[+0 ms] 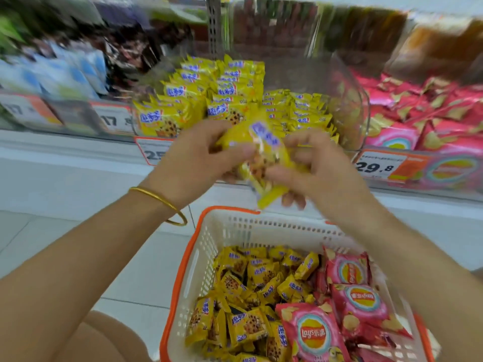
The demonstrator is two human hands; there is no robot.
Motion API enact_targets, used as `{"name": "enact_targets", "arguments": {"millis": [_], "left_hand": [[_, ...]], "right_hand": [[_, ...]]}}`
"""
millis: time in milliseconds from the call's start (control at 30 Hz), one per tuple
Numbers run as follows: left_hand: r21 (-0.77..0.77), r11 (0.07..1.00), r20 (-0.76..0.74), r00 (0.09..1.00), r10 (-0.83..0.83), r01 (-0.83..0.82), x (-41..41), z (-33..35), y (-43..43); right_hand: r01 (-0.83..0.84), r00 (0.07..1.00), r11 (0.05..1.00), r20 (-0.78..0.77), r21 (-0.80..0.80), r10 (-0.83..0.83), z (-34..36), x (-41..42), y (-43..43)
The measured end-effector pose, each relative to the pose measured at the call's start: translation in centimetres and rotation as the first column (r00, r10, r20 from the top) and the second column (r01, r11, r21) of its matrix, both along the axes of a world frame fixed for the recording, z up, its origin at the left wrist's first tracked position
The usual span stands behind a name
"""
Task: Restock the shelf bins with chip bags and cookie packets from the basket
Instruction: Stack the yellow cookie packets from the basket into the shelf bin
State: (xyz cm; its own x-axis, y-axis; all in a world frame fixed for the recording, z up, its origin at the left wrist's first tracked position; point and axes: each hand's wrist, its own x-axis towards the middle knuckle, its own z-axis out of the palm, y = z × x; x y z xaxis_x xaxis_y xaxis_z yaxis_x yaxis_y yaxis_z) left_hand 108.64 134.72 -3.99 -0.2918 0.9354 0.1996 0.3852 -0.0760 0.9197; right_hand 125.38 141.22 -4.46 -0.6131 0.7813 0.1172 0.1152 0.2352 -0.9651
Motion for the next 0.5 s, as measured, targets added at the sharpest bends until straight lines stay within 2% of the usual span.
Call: {"name": "enact_targets", "arguments": {"millis": [67,133,167,233,300,500], "left_hand": [[0.194,0.961,-0.128,0.966,0.224,-0.197,-1.2,0.5,-0.1],[0.312,0.903,-0.375,0.836,0.402,-0.294,-3.0,0.5,0.0],[0.314,0.897,-0.495,0.753,0.434,-0.310,-4.0,0.3,0.1],[0.270,0.910,-0.662,0.625,0.413,-0.315,-5.3,-0.3,0.4],[0.230,0.924,-0.729,0.576,0.371,-0.304,-5.6,-1.0,0.5],[0.195,0.935,-0.798,0.506,0.327,-0.297,-5.2,-1.6,0.3]], "right_hand": [[0.073,0.997,0.982,0.008,0.173,-0.075,2.8,-1.5,2.1],[0.070,0.987,0.913,0.104,0.401,-0.121,4.6,-3.2,4.3],[0.039,0.969,0.866,0.193,0.499,-0.155,4.8,-4.1,5.4],[-0.068,0.911,0.805,0.365,0.589,-0.190,4.2,-6.0,7.2],[-0.187,0.844,0.761,0.498,0.622,-0.199,3.0,-7.7,8.0],[-0.250,0.794,0.646,0.534,0.721,-0.289,1.5,-10.1,8.0]]}}
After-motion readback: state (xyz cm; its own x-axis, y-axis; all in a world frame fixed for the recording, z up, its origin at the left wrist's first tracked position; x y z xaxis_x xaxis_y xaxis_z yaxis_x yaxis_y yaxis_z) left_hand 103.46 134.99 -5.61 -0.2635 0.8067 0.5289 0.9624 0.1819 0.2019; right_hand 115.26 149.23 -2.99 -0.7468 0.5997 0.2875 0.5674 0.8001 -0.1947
